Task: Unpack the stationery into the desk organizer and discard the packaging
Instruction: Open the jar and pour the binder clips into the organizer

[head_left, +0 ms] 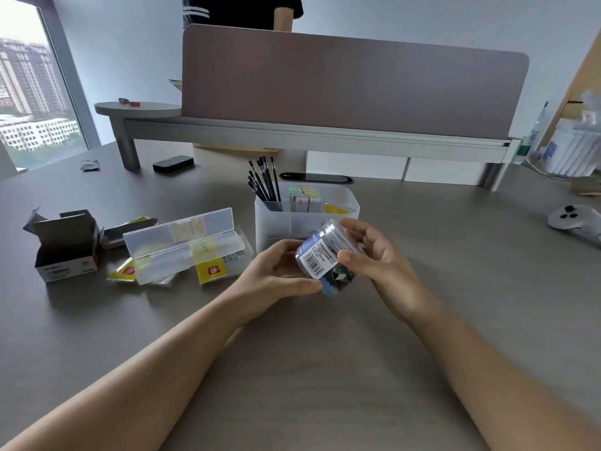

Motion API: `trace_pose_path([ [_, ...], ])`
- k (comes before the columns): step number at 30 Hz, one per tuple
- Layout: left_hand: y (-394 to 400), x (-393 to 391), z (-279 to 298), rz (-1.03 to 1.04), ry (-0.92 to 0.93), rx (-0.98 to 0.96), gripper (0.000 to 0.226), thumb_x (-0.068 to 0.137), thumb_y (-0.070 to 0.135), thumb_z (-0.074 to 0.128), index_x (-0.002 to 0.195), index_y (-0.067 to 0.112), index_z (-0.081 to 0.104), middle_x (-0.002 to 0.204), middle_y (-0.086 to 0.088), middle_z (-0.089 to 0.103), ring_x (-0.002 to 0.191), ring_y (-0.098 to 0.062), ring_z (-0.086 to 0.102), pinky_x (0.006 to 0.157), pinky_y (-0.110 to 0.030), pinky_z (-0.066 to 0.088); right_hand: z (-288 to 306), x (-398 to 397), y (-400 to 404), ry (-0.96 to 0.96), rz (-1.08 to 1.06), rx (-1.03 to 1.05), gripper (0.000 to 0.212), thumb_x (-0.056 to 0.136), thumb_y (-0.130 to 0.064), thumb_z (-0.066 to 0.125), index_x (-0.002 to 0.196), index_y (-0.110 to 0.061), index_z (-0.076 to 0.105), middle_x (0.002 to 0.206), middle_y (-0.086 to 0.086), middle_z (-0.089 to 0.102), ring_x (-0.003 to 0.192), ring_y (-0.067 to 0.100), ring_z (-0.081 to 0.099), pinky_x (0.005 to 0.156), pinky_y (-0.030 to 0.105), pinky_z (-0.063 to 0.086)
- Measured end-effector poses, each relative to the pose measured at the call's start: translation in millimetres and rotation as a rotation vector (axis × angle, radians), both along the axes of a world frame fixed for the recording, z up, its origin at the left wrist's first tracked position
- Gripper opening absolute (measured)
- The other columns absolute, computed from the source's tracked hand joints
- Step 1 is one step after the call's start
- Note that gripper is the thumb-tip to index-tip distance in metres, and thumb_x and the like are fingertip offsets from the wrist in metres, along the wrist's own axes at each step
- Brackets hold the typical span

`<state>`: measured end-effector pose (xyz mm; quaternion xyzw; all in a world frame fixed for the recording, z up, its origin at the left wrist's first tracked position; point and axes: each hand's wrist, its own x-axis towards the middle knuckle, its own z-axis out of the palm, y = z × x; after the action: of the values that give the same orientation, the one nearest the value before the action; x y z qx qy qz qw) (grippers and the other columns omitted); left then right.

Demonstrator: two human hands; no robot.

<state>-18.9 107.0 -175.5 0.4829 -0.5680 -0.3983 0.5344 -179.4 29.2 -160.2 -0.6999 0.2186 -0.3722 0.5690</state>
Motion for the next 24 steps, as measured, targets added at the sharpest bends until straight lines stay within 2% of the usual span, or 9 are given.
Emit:
trace_pose_path([
  [3,0.0,2.3,0.9,-0.029,0.014,0.028,0.054,0.047,0.026,0.075,0.097,0.029,0.055,0.092,0.007,0.066,0.084,0.000,0.065,0.074,-0.016,0.053,0.0,-3.2,-4.5,-0.026,0.091,0.028,0.062,0.044,-0.033,0.071,0.104,-0.030,0.054,0.110,-0.004,0.057,0.099,0.008,0.059,0.078,0.018,0.050],
  [5,-0.2,5.0,0.5,-0.030,0.026,0.039,0.059,0.043,0.033,0.073,0.099,0.027,0.055,0.092,0.006,0.067,0.085,-0.002,0.065,0.074,-0.019,0.054,0.8,-4.7,-6.4,-0.009,0.164,0.038,0.062,0.048,-0.025,0.069,0.108,-0.030,0.052,0.113,-0.004,0.055,0.098,0.009,0.059,0.079,0.019,0.051],
  [7,-0.8,7.7,0.5,-0.039,0.058,0.051,0.061,0.042,0.030,0.074,0.100,0.024,0.055,0.093,0.005,0.066,0.085,-0.003,0.065,0.071,-0.018,0.053,4.3,-6.9,-6.2,0.025,0.200,0.039,0.063,0.056,-0.015,0.065,0.113,-0.034,0.046,0.115,-0.012,0.054,0.099,0.011,0.059,0.084,0.022,0.050],
  [9,-0.6,8.1,0.8,-0.042,0.067,0.067,0.060,0.044,0.021,0.076,0.101,0.022,0.054,0.094,0.003,0.064,0.084,-0.003,0.065,0.071,-0.018,0.054,9.6,-8.9,-4.6,0.122,0.145,-0.002,0.065,0.059,-0.028,0.064,0.117,-0.042,0.039,0.113,-0.023,0.048,0.104,0.011,0.057,0.089,0.025,0.047],
  [11,0.3,6.6,0.9,-0.037,0.054,0.081,0.058,0.047,0.014,0.074,0.100,0.021,0.052,0.094,0.001,0.062,0.082,-0.004,0.065,0.071,-0.018,0.054,15.7,-9.2,-3.5,0.305,0.022,-0.124,0.076,0.056,-0.052,0.060,0.127,-0.037,0.035,0.108,-0.020,0.045,0.101,0.006,0.052,0.084,0.022,0.045],
  [14,1.9,3.6,2.3,-0.031,0.022,0.088,0.054,0.049,0.010,0.071,0.098,0.019,0.050,0.093,0.000,0.060,0.080,-0.004,0.065,0.069,-0.018,0.055,21.4,-8.0,-0.9,0.472,-0.004,-0.241,0.072,0.060,-0.054,0.054,0.126,-0.029,0.039,0.097,-0.016,0.047,0.088,0.001,0.051,0.071,0.017,0.045],
  [18,2.6,4.4,2.8,-0.043,0.032,0.091,0.059,0.044,0.011,0.075,0.097,0.017,0.050,0.091,0.000,0.060,0.077,0.000,0.065,0.064,-0.016,0.053,22.8,-13.0,-2.6,0.444,0.087,-0.212,0.063,0.049,-0.053,0.064,0.109,-0.051,0.044,0.118,-0.004,0.048,0.098,0.016,0.056,0.087,0.034,0.051],
  [20,2.7,5.6,2.1,-0.057,0.061,0.103,0.065,0.037,0.019,0.076,0.097,0.016,0.051,0.091,0.000,0.061,0.078,-0.002,0.065,0.065,-0.017,0.054,24.3,-16.0,-3.9,0.414,0.121,-0.198,0.061,0.046,-0.048,0.064,0.103,-0.058,0.045,0.123,-0.003,0.045,0.099,0.021,0.054,0.089,0.036,0.049],
  [24,0.7,7.8,1.2,-0.049,0.170,0.118,0.052,0.049,0.002,0.068,0.096,0.013,0.051,0.090,-0.004,0.060,0.075,-0.005,0.067,0.065,-0.018,0.055,23.9,-22.4,-8.0,0.255,0.091,-0.116,0.066,0.047,-0.032,0.073,0.104,-0.048,0.045,0.121,-0.002,0.047,0.102,0.020,0.056,0.083,0.031,0.051],
])
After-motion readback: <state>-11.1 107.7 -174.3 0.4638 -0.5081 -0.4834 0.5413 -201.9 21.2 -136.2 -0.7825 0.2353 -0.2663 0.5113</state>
